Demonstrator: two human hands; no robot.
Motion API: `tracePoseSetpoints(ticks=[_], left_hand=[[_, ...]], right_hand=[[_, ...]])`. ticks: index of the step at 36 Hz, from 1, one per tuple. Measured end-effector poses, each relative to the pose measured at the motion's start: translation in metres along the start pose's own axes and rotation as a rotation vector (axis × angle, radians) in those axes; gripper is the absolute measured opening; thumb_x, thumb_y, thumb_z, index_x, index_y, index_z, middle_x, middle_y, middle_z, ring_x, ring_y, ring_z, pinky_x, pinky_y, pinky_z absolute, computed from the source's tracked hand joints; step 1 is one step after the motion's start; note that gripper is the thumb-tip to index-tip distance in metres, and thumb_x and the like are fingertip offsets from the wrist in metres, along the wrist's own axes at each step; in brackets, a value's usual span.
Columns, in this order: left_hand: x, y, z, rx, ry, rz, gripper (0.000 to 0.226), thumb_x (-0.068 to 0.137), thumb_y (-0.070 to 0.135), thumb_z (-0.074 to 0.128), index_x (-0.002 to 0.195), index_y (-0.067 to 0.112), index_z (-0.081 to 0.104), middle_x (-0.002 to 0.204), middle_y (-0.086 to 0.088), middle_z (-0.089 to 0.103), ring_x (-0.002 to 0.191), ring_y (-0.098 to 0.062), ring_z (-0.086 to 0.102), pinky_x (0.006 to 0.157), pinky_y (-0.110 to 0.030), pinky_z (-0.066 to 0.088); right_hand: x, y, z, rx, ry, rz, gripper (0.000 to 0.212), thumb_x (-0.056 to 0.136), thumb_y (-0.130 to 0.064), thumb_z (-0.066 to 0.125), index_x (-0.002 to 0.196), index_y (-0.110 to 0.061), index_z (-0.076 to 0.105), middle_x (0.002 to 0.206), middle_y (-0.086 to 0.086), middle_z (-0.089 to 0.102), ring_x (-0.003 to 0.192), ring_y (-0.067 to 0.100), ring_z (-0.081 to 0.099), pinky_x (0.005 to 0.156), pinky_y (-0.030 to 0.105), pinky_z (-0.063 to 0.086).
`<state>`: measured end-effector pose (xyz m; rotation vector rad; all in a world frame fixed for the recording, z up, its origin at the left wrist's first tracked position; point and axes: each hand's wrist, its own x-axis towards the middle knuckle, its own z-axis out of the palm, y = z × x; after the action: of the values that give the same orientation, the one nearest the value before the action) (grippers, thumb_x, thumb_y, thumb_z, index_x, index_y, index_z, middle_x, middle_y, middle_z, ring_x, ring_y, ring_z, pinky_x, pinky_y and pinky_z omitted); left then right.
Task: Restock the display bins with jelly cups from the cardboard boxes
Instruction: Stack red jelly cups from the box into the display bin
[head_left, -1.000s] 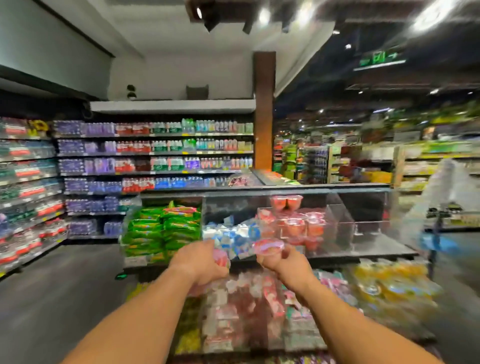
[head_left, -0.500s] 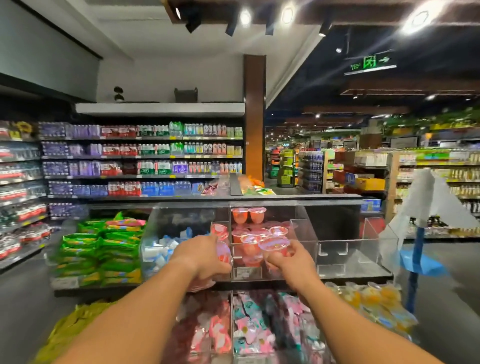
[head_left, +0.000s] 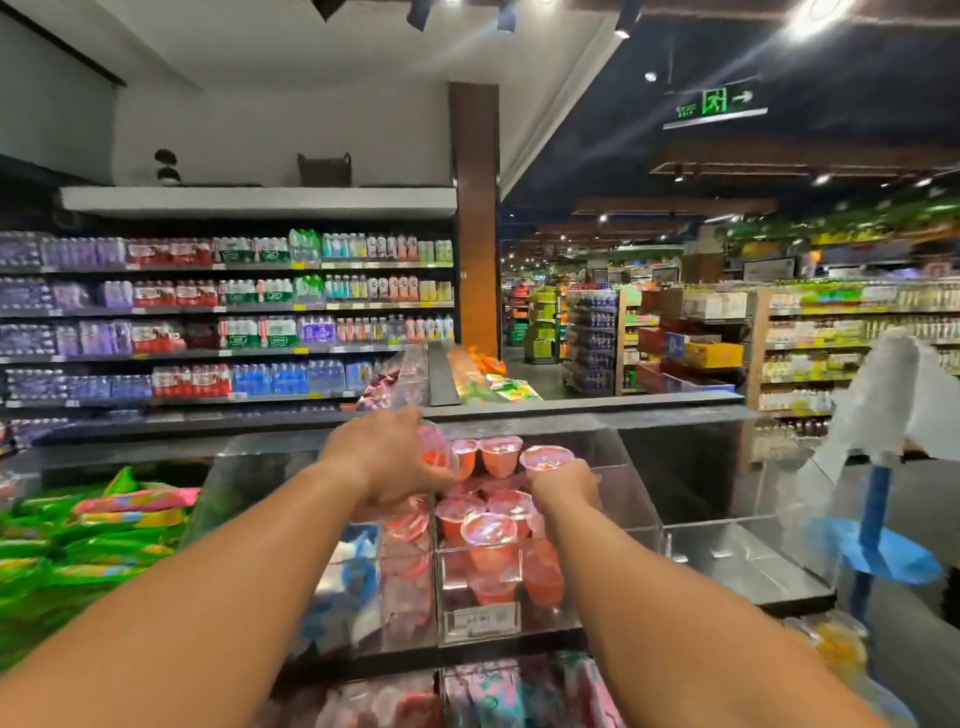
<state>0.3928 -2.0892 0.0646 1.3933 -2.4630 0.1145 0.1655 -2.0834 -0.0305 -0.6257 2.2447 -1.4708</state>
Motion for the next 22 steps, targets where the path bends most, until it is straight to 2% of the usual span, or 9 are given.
tracePoseSetpoints(ticks=[4, 7, 14, 17, 21, 22], left_hand=[[0.015, -0.007, 0.008, 0.003, 0.043, 0.000, 0.102, 0.069, 0.084, 0.062, 0.150, 0.027, 0.037, 0.137, 0.002, 0.059, 0.118, -0.024, 0.058, 0.096, -0.040, 0.050], [0.026, -0.009, 0.010, 0.020, 0.043, -0.003, 0.098, 0.071, 0.080, 0.063, 0.150, 0.027, 0.037, 0.137, 0.002, 0.060, 0.117, -0.024, 0.059, 0.095, -0.039, 0.051], [0.044, -0.012, 0.004, -0.015, 0.051, -0.018, 0.097, 0.066, 0.084, 0.063, 0.143, 0.029, 0.042, 0.131, 0.003, 0.059, 0.110, -0.022, 0.057, 0.090, -0.038, 0.051], [0.045, -0.015, 0.005, -0.021, 0.051, 0.003, 0.098, 0.066, 0.084, 0.062, 0.144, 0.029, 0.040, 0.131, 0.005, 0.058, 0.110, -0.020, 0.057, 0.091, -0.038, 0.051], [0.048, -0.020, 0.008, -0.028, 0.043, 0.023, 0.089, 0.066, 0.084, 0.060, 0.135, 0.030, 0.044, 0.119, 0.009, 0.060, 0.099, -0.017, 0.058, 0.087, -0.039, 0.053], [0.050, -0.020, 0.008, -0.029, 0.041, 0.025, 0.085, 0.067, 0.083, 0.060, 0.132, 0.031, 0.045, 0.116, 0.010, 0.060, 0.097, -0.016, 0.058, 0.086, -0.039, 0.054]], right_hand=[[0.009, -0.003, 0.009, 0.043, 0.012, 0.030, 0.055, 0.084, -0.023, 0.067, 0.136, -0.012, 0.054, 0.133, 0.013, 0.060, 0.117, 0.036, 0.060, 0.090, 0.033, 0.047], [0.028, -0.008, 0.018, 0.132, 0.079, 0.098, 0.049, 0.090, -0.016, 0.058, 0.138, -0.006, 0.052, 0.138, 0.016, 0.054, 0.123, 0.037, 0.054, 0.103, 0.041, 0.045], [0.046, -0.036, 0.042, 0.179, 0.202, 0.153, 0.055, 0.093, 0.003, 0.057, 0.143, 0.002, 0.034, 0.154, 0.019, 0.033, 0.139, 0.038, 0.037, 0.109, 0.045, 0.033], [0.062, -0.033, 0.047, 0.213, 0.236, 0.157, 0.055, 0.093, 0.005, 0.054, 0.144, -0.001, 0.034, 0.155, 0.016, 0.034, 0.138, 0.038, 0.038, 0.110, 0.045, 0.032], [0.085, -0.029, 0.049, 0.224, 0.265, 0.126, 0.058, 0.087, -0.013, 0.058, 0.142, -0.005, 0.042, 0.148, 0.017, 0.044, 0.130, 0.040, 0.048, 0.108, 0.049, 0.041], [0.089, -0.030, 0.048, 0.210, 0.300, 0.144, 0.053, 0.090, -0.008, 0.056, 0.141, -0.002, 0.044, 0.146, 0.020, 0.046, 0.129, 0.041, 0.049, 0.106, 0.050, 0.041]])
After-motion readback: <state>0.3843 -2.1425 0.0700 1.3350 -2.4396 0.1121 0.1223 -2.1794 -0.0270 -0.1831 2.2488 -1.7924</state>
